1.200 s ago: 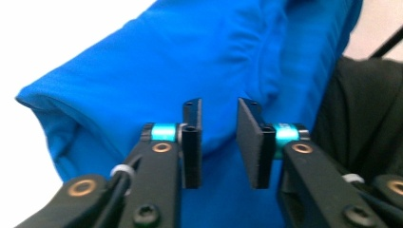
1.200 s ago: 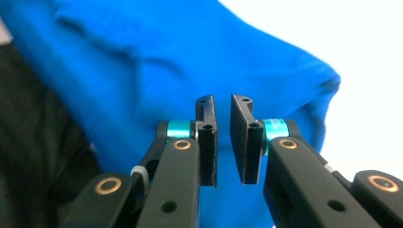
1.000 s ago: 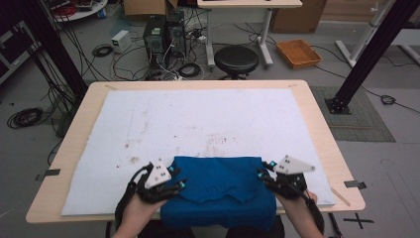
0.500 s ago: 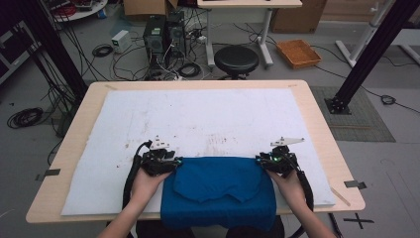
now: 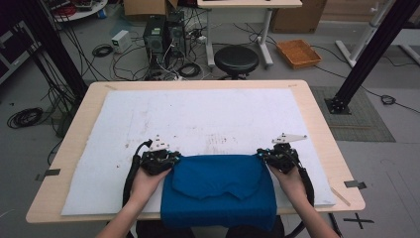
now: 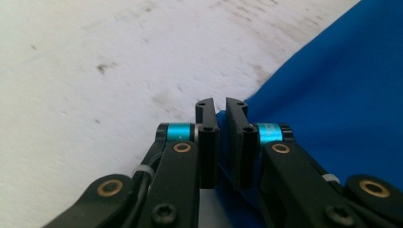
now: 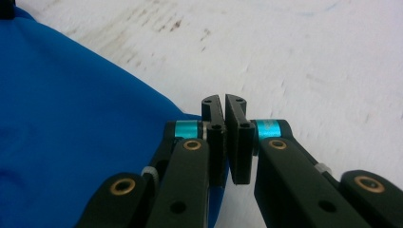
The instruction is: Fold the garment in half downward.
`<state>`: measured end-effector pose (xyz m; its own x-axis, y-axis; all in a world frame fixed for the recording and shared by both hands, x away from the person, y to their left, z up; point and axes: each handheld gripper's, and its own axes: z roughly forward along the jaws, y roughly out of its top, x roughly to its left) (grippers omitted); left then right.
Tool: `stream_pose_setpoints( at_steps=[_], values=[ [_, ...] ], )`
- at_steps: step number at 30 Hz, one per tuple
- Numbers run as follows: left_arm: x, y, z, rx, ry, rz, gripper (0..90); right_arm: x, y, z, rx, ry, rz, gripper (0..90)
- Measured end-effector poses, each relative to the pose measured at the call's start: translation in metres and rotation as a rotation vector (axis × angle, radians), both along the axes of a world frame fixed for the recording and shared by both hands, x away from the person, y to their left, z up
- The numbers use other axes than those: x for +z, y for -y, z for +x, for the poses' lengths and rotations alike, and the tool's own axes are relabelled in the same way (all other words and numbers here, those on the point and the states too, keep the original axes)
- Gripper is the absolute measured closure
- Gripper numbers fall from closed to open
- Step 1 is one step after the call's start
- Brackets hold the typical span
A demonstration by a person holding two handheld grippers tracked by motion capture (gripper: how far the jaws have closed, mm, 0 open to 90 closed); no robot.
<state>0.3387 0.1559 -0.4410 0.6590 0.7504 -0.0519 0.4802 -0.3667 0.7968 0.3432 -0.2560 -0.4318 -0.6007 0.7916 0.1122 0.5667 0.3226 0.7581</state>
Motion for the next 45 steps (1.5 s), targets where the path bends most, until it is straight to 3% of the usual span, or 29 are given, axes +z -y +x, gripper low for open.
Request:
stream_pose_setpoints(
  at_steps=[5,9,15,20,23,25,28,33,37,42,45],
  values=[
    [0.006,-0.002,0.029,0.007,-0.007,0.019,83.6,0.004,-0.005,0.025,-0.011,0.023,-0.017,87.8],
    [0.012,0.000,0.052,0.006,0.012,0.066,83.5,0.008,-0.010,0.049,-0.023,0.027,-0.028,87.7],
    [0.013,0.001,0.083,0.020,0.003,0.060,83.5,0.012,-0.012,0.076,-0.042,0.030,-0.033,87.7],
    [0.013,0.003,0.100,0.010,-0.011,0.084,83.5,0.008,-0.011,0.091,-0.042,0.009,-0.057,87.7],
    [0.012,0.004,0.103,0.023,0.015,0.076,83.4,0.007,-0.011,0.097,-0.048,0.006,-0.060,87.7],
    [0.009,0.003,0.104,0.029,-0.004,0.081,83.3,0.006,-0.010,0.100,-0.044,0.007,-0.060,87.7],
    [0.007,0.002,0.104,0.041,-0.012,0.069,81.8,0.004,-0.011,0.102,-0.041,0.008,-0.057,86.8],
    [0.018,-0.004,0.096,0.096,-0.001,0.060,59.1,0.009,-0.009,0.098,-0.046,0.021,-0.039,74.5],
    [0.023,-0.014,0.073,0.119,0.021,0.011,56.3,0.016,-0.005,0.083,-0.061,0.054,-0.030,69.2],
    [0.017,-0.019,0.036,0.128,-0.023,-0.009,56.0,0.021,-0.002,0.049,-0.042,0.106,0.005,68.3],
    [0.011,-0.017,0.022,0.134,-0.067,-0.036,56.1,0.019,-0.003,0.032,-0.044,0.098,0.011,67.9]
  ],
)
